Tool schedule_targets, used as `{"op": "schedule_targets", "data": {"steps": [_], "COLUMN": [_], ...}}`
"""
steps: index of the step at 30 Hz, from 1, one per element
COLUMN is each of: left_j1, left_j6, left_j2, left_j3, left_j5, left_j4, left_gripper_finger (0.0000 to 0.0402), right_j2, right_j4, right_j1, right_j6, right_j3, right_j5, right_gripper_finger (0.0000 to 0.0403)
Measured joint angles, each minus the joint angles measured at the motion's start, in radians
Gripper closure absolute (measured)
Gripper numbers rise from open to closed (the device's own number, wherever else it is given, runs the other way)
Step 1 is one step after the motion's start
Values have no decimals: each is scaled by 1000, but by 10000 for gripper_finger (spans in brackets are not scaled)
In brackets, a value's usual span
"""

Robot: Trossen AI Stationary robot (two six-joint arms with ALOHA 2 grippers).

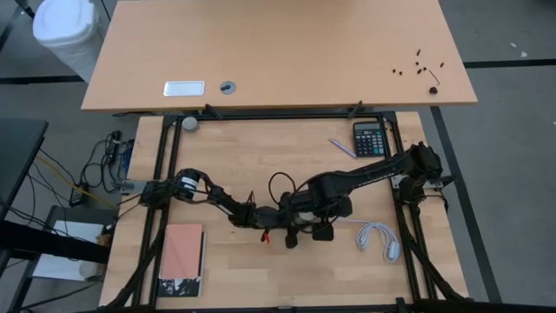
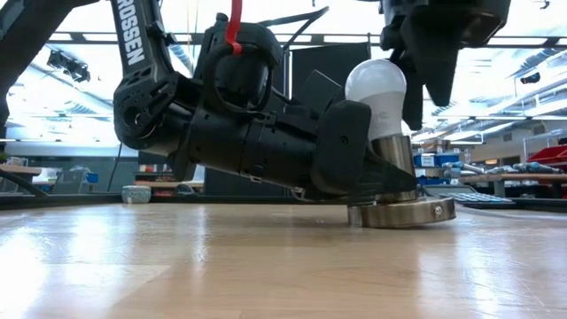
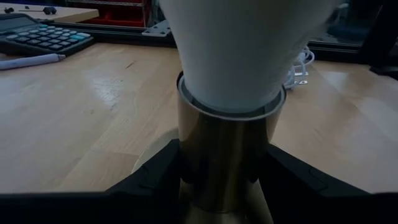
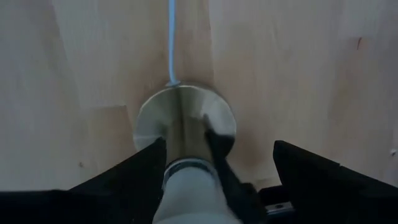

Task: Screw lightbulb
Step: Remove the lightbulb from the lamp

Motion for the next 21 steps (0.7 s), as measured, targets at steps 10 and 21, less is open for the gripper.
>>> {"op": "schedule_targets", "data": {"steps": [10, 21], "left_j1": [7, 7], "left_j6": [7, 8], "left_j2": [0, 0], "left_j3": [0, 0], "left_j5": [8, 8], "left_j4": [-5, -5], "left_gripper_finger": [212, 212], "right_j2": [0, 0], "right_j4": [21, -50], "right_j1": [-37, -49], "right_j6": [29, -285], "right_j3": [0, 0], "right_j5": [1, -2], "right_gripper_finger": [98, 98]}}
